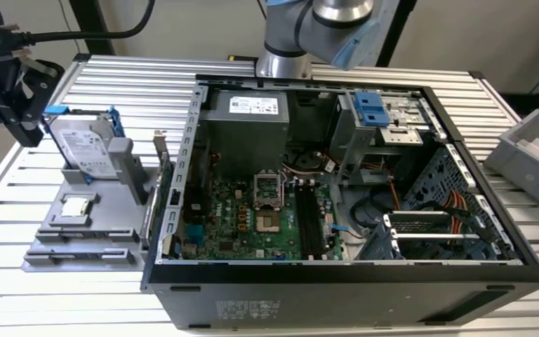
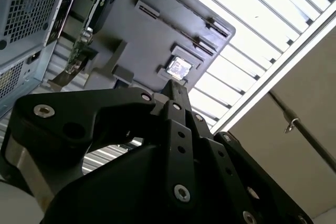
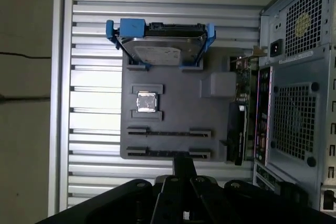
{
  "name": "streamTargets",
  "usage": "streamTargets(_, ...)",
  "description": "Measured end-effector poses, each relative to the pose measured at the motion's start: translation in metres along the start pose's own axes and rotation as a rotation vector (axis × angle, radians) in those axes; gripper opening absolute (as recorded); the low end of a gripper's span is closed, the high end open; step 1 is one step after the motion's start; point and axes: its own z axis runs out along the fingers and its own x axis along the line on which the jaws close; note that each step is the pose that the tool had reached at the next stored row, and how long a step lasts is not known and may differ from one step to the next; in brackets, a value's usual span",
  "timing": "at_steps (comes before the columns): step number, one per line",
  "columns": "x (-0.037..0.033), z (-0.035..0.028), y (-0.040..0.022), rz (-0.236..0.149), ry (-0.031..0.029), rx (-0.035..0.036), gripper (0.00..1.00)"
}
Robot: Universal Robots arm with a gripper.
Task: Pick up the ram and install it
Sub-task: 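Pick up the ram and move it above insertion slot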
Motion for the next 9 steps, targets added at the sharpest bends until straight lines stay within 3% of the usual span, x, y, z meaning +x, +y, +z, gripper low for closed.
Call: streamTargets(9,0.0016,-0.0003,-0.0072,0.000,0.0000,0.0000,0.00)
